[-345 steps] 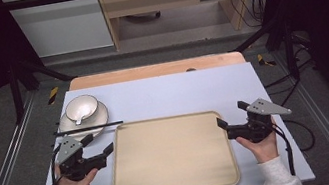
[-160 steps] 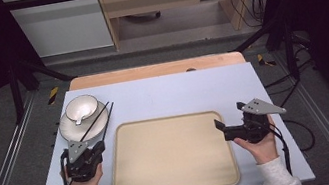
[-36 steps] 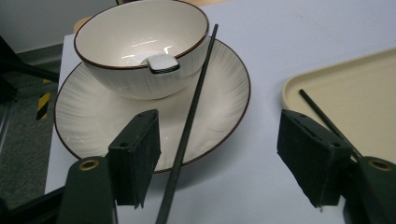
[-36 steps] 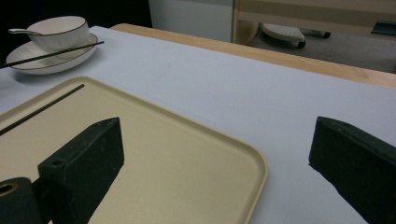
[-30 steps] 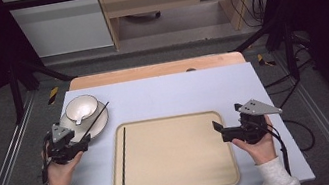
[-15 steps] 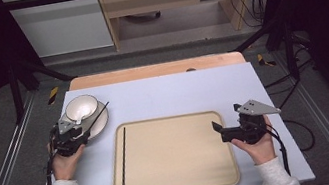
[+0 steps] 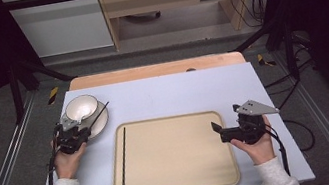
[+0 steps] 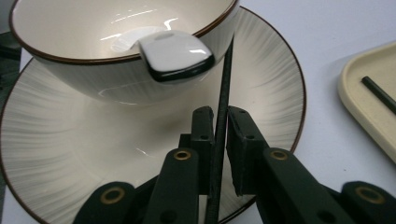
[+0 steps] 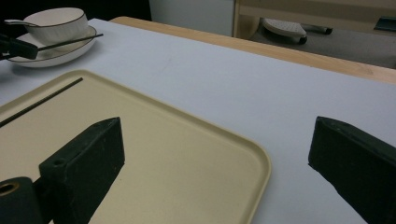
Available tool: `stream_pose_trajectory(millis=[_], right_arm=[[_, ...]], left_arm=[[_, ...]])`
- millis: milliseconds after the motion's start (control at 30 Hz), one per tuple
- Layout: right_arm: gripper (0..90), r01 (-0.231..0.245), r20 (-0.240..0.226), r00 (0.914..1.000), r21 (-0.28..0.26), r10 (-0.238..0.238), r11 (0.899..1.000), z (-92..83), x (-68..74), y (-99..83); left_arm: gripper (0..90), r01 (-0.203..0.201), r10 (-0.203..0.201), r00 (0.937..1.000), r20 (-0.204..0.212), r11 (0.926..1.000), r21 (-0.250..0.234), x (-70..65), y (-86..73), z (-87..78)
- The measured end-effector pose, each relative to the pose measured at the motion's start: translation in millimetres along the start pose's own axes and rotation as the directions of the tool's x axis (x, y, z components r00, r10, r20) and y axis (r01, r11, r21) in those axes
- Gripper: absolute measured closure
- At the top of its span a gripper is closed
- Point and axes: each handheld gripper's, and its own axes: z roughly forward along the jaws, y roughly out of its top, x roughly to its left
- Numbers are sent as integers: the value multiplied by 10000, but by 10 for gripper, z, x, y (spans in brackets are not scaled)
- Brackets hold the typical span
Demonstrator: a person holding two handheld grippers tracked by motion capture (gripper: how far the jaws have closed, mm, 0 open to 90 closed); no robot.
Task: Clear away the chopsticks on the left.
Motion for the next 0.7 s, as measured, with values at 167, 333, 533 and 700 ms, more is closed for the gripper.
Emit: stream_pose_trajectory(millis=[167,333,533,700], right_arm=[[37,-6,8,10000,17,6,10000,-1,-3,-2],[37,9,16,10000,17,-9,10000,2,-1,-4],[37,-15,30,10000,-45,15,10000,-19,-13,2],[36,-36,43,10000,-87,36,10000,-38,-25,6]], left_arm=[[854,-85,84,9998,177,10000,40,-37,6,-4],[856,7,-7,9999,141,10000,-13,-55,14,-33],[857,154,-152,9997,186,9998,-139,-96,21,-81],[858,165,-160,9997,171,9995,-274,-150,38,-163]])
